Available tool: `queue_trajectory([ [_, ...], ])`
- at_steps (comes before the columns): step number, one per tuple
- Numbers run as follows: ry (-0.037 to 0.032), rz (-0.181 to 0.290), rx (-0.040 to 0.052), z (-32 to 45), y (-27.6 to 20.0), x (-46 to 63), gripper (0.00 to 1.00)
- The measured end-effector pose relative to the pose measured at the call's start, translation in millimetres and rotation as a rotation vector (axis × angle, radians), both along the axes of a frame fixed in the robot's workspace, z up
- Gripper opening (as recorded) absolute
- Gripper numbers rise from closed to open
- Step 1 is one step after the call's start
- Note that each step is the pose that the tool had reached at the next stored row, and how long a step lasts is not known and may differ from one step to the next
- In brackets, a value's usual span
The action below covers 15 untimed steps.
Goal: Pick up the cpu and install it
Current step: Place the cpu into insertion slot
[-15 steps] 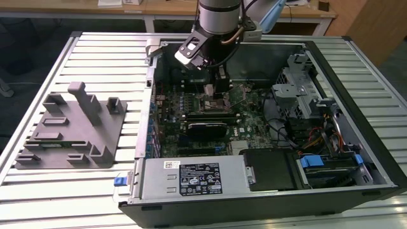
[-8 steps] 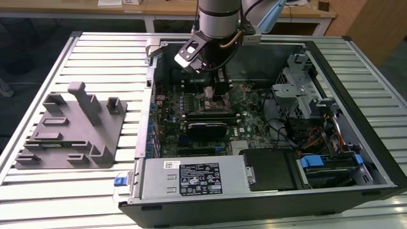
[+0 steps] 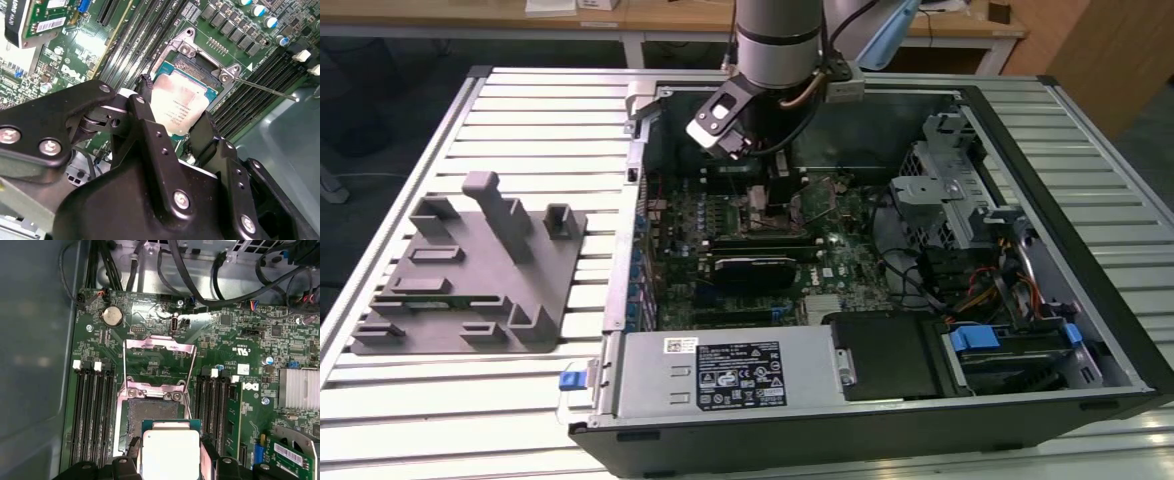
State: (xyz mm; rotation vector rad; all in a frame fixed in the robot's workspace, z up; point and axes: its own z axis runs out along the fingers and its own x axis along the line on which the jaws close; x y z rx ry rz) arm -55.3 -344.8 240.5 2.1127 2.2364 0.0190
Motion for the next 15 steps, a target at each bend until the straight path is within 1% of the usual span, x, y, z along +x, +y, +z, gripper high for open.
queue_trajectory([
  [4, 0.0000, -0.039, -0.0002, -2.5, 0.6, -0.1, 0.55],
  [7, 0.0000, -0.041, -0.0002, -5.6, 1.7, 0.0, 0.55],
  [11, 0.0000, -0.041, -0.0001, -12.8, 3.1, -0.1, 0.55],
  [15, 0.0000, -0.039, -0.0017, -17.0, 7.6, 0.0, 0.55],
])
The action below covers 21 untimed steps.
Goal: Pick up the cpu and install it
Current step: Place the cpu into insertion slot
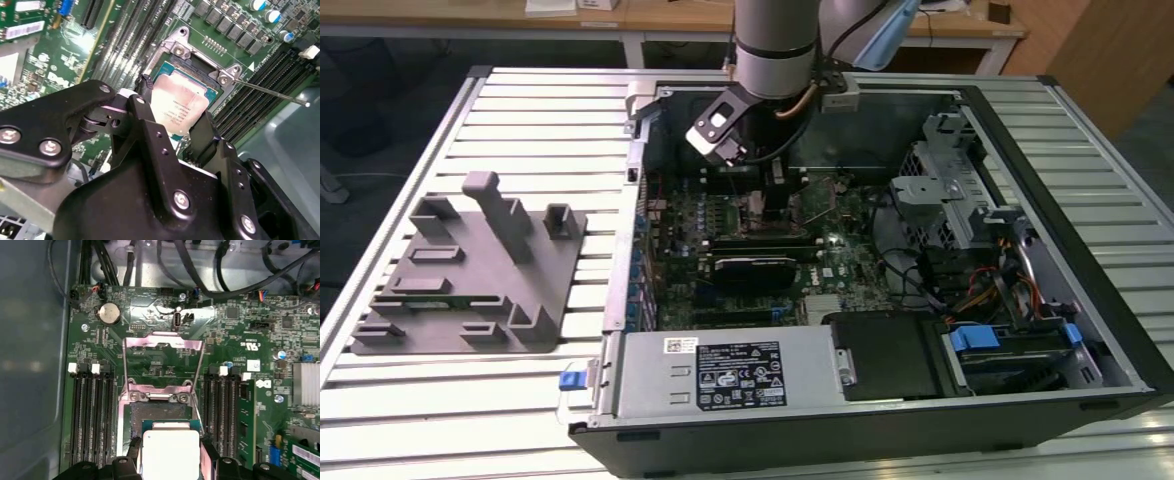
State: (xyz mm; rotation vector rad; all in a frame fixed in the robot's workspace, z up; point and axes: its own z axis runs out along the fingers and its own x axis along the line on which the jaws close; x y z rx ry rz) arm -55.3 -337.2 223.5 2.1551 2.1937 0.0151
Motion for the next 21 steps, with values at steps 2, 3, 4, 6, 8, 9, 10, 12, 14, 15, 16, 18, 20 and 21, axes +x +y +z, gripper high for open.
queue_trajectory([
  [2, 0.0000, 0.002, -0.0002, -1.3, 3.2, 0.0, 0.55],
  [3, -0.0001, 0.003, -0.0007, -2.1, 4.6, 0.0, 0.55],
  [4, 0.0001, 0.004, -0.0015, -3.0, 5.6, 0.1, 0.55],
  [6, 0.0009, 0.005, -0.0046, -5.2, 7.0, 0.3, 0.55],
  [8, 0.0028, 0.006, -0.0100, -7.4, 7.7, 1.0, 0.55],
  [9, 0.0042, 0.007, -0.0136, -8.5, 7.9, 1.4, 0.55],
  [10, 0.0056, 0.008, -0.0169, -9.5, 8.0, 2.0, 0.55],
  [12, 0.0088, 0.010, -0.0219, -11.6, 8.3, 3.0, 0.55],
  [14, 0.0113, 0.010, -0.0252, -13.3, 8.4, 3.3, 0.55],
  [15, 0.0120, 0.010, -0.0255, -14.3, 8.4, 3.4, 0.55],
  [16, 0.0131, 0.010, -0.0256, -15.7, 8.4, 3.5, 0.55],
  [18, 0.0156, 0.010, -0.0256, -18.8, 8.4, 3.6, 0.55],
  [20, 0.0183, 0.011, -0.0256, -20.9, 8.4, 3.6, 0.55],
  [21, 0.0196, 0.011, -0.0256, -21.7, 8.4, 3.6, 0.55],
])
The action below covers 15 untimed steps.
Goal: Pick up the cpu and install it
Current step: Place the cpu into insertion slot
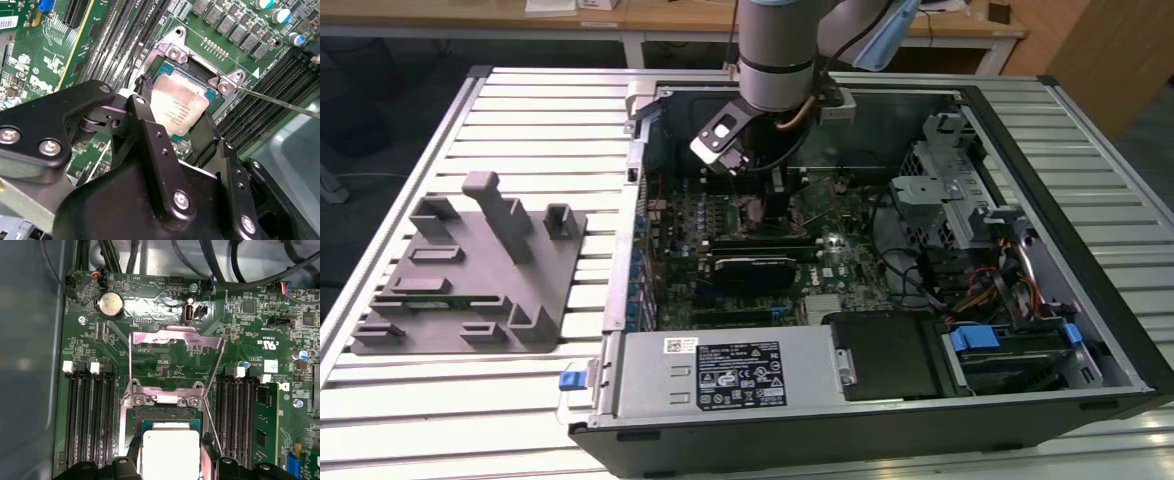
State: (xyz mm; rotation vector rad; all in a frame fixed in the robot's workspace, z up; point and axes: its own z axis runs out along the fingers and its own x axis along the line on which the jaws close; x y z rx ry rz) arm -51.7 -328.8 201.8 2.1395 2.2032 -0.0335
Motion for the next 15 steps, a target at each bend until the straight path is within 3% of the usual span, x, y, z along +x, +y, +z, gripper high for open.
queue_trajectory([
  [6, 0.0075, -0.002, 0.0004, -3.8, 0.0, 0.2, 0.55],
  [15, 0.0077, -0.013, 0.0011, -4.8, 0.1, 1.0, 0.55],
])
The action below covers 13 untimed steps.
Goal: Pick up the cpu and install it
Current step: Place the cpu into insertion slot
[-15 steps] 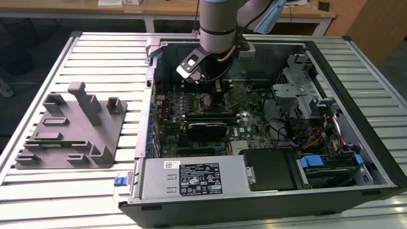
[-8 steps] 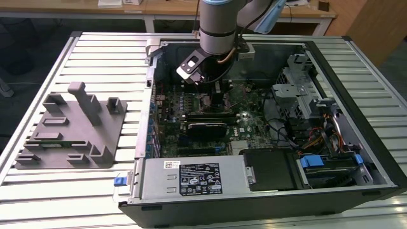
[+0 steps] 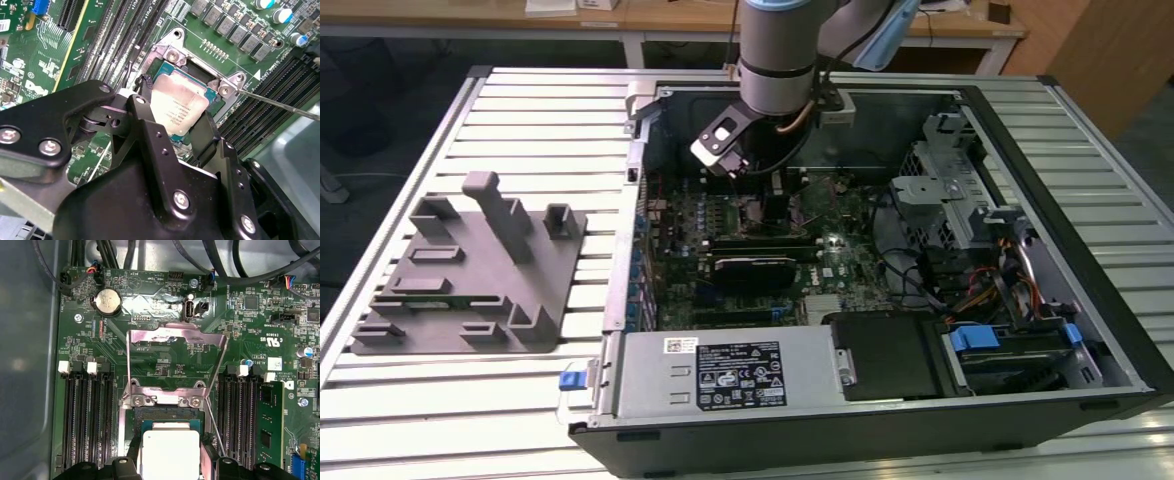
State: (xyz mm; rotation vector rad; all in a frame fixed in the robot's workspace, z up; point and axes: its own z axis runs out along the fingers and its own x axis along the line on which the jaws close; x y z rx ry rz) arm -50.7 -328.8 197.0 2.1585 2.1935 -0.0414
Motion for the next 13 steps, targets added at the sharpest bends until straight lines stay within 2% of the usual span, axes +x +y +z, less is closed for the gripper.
queue_trajectory([
  [13, -0.0001, -0.004, 0.0004, -3.6, 3.4, 1.3, 0.55],
])
